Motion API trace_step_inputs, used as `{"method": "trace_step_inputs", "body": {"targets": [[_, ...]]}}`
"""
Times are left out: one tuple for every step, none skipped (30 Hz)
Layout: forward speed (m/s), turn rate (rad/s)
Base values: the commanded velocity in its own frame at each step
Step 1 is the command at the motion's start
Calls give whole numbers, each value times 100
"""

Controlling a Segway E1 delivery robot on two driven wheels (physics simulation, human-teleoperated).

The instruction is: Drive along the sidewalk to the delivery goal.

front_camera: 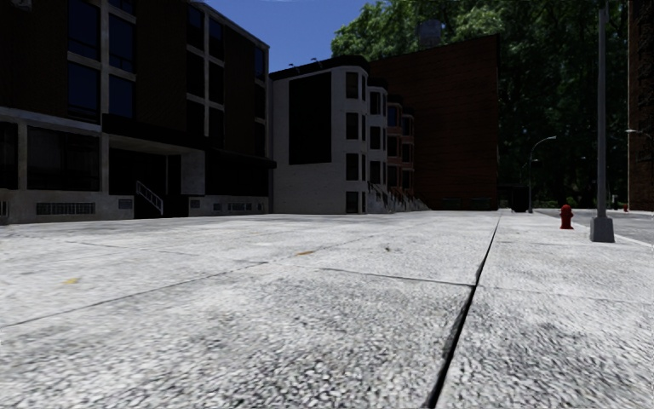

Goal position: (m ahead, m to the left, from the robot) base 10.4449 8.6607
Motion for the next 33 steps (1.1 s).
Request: {"method": "trace_step_inputs", "body": {"targets": [[200, 66], [200, 66], [200, 66], [200, 66], [200, 66], [200, 66], [200, 66], [200, 66], [200, 66], [200, 66], [200, 66], [200, 66], [200, 66], [200, 66], [200, 66], [200, 66], [200, 66], [200, 66], [200, 66], [200, 66], [200, 66], [200, 66], [200, 66], [200, 66], [200, 66], [200, 66], [200, 66], [200, 66], [200, 66], [200, 66], [200, 66], [200, 66], [200, 66]]}}
